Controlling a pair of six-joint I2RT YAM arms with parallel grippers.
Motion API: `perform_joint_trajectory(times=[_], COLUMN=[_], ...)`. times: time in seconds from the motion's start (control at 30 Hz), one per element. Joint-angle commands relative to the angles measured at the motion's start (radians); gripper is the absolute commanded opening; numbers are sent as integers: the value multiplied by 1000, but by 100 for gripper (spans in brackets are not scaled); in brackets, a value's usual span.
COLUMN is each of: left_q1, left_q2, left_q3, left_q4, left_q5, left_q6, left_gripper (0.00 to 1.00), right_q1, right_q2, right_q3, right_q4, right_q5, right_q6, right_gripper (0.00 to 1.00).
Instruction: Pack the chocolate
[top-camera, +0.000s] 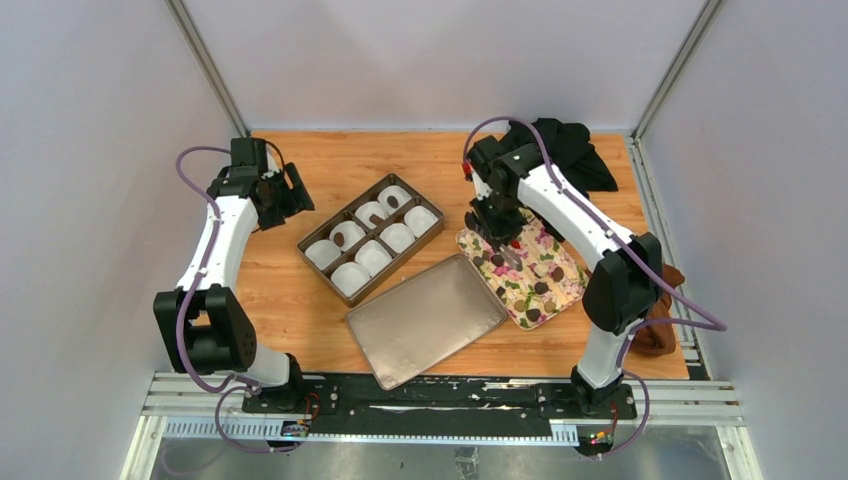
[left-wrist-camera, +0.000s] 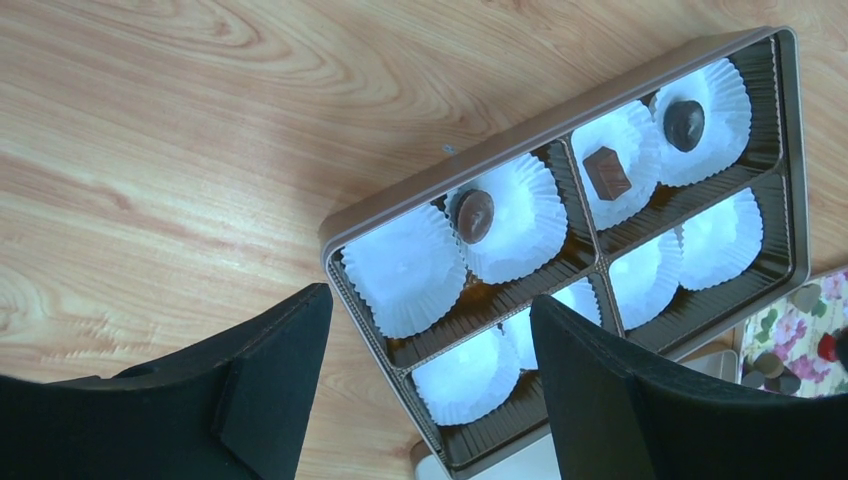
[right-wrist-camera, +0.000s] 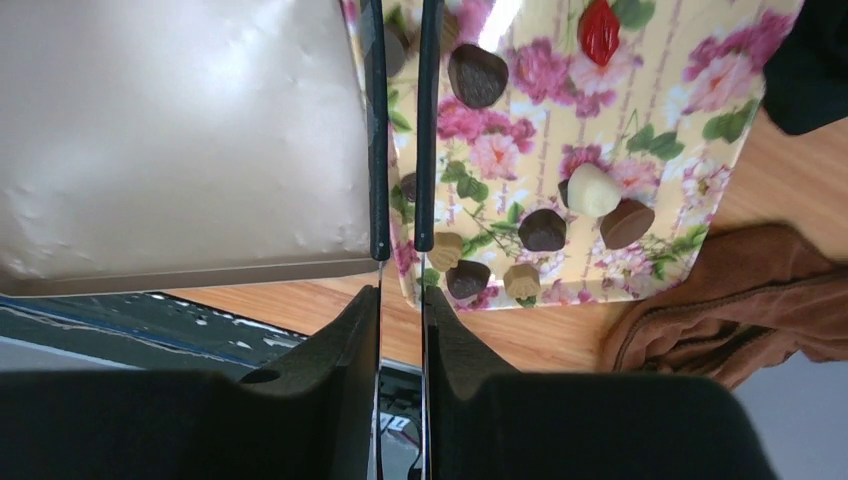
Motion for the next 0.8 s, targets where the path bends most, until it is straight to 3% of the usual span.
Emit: perform_joint_trajectory(times=[0.0,0.37,0.53,0.77], left_q1=[11,112,137,137], left_q2=[-6,-60,-136,-139], left_q3=[39,29,-53,-68], left_q4=[-9,-36,-6,-7], left_q5=[-32,-61,-48,-24], left_q6=[18,-72,-163,-176], left_gripper=[78,79,79,79], right_q1=[61,354,390,421], right_q2=[-2,360,417,521], right_q3=[173,766,754,762], right_q4=[-87,-1,169,231], right_q5=[-21,-90,-152,-200], right_q6=[-17,-30,-44,-56], right_gripper=[0,0,1,1])
